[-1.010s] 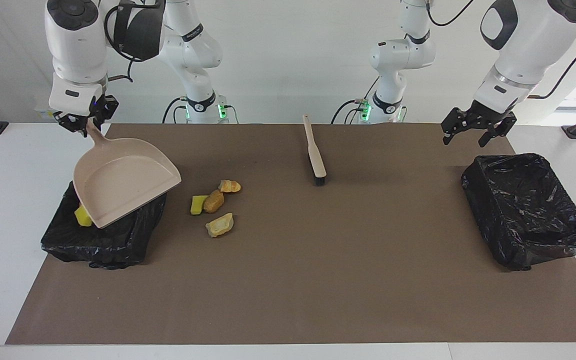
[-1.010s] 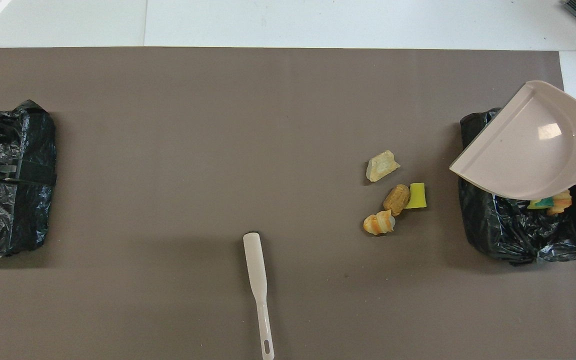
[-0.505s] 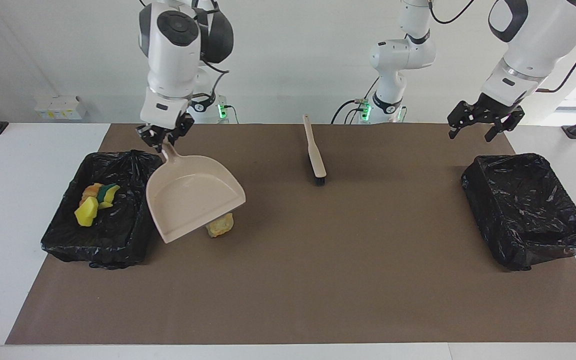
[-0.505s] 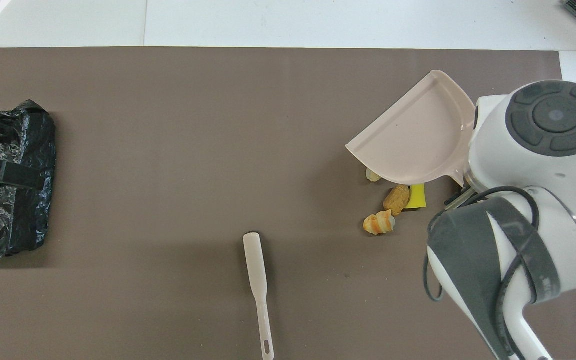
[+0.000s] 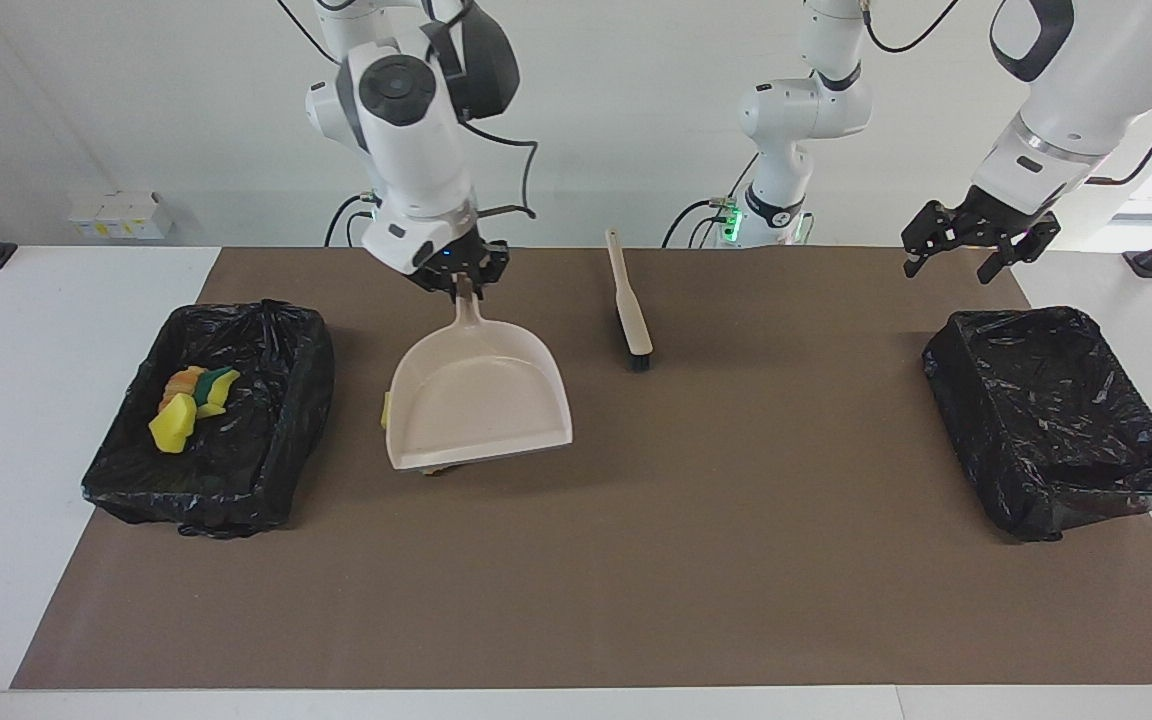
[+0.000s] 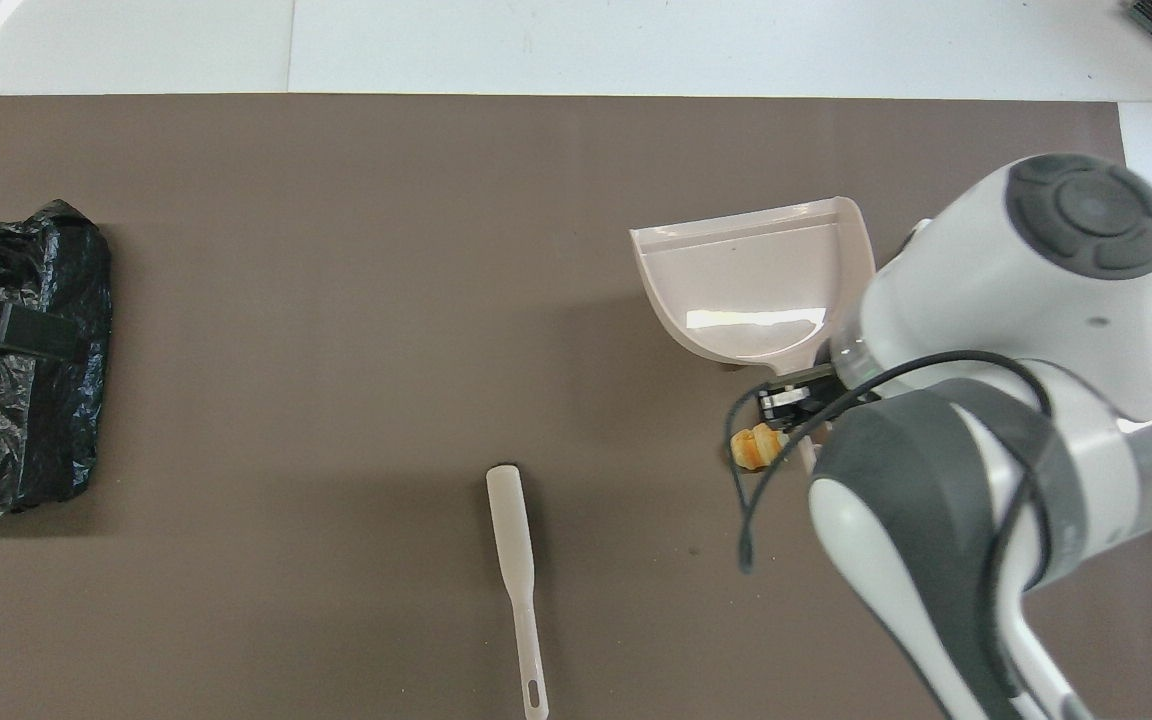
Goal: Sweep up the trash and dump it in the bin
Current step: 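Bring the empty dustpan back to the table center with the right gripper, then set down the dustpan and release it with the right gripper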
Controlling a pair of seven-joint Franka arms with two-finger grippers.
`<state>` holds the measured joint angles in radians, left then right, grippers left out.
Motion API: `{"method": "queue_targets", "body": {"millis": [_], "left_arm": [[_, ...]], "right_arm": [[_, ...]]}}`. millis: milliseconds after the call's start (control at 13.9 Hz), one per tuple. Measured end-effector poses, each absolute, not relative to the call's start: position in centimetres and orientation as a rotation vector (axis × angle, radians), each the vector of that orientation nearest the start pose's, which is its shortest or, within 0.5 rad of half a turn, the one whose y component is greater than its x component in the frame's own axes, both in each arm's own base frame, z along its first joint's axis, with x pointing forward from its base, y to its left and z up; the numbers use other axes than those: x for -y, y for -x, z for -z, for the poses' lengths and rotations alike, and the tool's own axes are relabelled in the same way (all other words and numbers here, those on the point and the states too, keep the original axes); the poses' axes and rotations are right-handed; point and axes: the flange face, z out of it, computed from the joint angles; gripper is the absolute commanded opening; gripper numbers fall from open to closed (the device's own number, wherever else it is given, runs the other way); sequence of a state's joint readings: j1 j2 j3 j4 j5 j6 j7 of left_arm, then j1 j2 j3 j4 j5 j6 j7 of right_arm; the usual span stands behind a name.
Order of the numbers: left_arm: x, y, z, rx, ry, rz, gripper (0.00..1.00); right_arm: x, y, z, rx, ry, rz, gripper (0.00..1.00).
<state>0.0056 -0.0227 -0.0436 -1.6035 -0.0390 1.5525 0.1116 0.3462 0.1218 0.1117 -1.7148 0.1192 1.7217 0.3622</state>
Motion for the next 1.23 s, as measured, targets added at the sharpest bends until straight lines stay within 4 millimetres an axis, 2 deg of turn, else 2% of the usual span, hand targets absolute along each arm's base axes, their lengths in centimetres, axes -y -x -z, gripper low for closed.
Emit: {"method": "queue_targets", "body": {"millis": [144,433,577,721,865,938,1082,1154,1226], "left_arm": [[2.5,-54.4,-62.0,-0.239,3.171,-0.044,1.0],[2.5,-54.5,-61.5,-0.24,3.171,-0.047,1.0],[2.6,-54.4,-61.1,-0.241,3.171,-0.044,1.0],[2.7,-54.3,-60.9,-0.244,3.17,-0.046,1.0],[2.8,-54.3,-60.9,-0.246,3.17,-0.042,1.0],[2.8,-54.2,-61.0,-0.247,3.17,-0.04,1.0],[2.8,-54.1,-60.8,-0.247,3.17,-0.047,1.0],[2.8,-54.0,-60.6,-0.247,3.17,-0.051,1.0],[2.8,-53.9,-60.3,-0.247,3.169,-0.046,1.0]], "right_arm": [[-31.4,-52.3,-47.4,0.056,3.025,-0.256,0.0],[-39.2,-54.6,-44.6,-0.095,2.996,-0.237,0.0],[-42.6,-55.2,-41.6,-0.118,2.978,-0.208,0.0],[-44.7,-55.1,-38.4,-0.099,2.987,-0.199,0.0],[-45.1,-55.3,-36.1,-0.074,3.024,-0.189,0.03],[-45.3,-55.4,-35.3,-0.067,3.032,-0.174,0.12],[-45.7,-55.6,-34.6,-0.059,3.027,-0.14,0.42],[-45.7,-55.6,-34.4,-0.06,3.023,-0.129,0.81],[-45.7,-55.6,-34.2,-0.06,3.021,-0.123,1.0]]}}
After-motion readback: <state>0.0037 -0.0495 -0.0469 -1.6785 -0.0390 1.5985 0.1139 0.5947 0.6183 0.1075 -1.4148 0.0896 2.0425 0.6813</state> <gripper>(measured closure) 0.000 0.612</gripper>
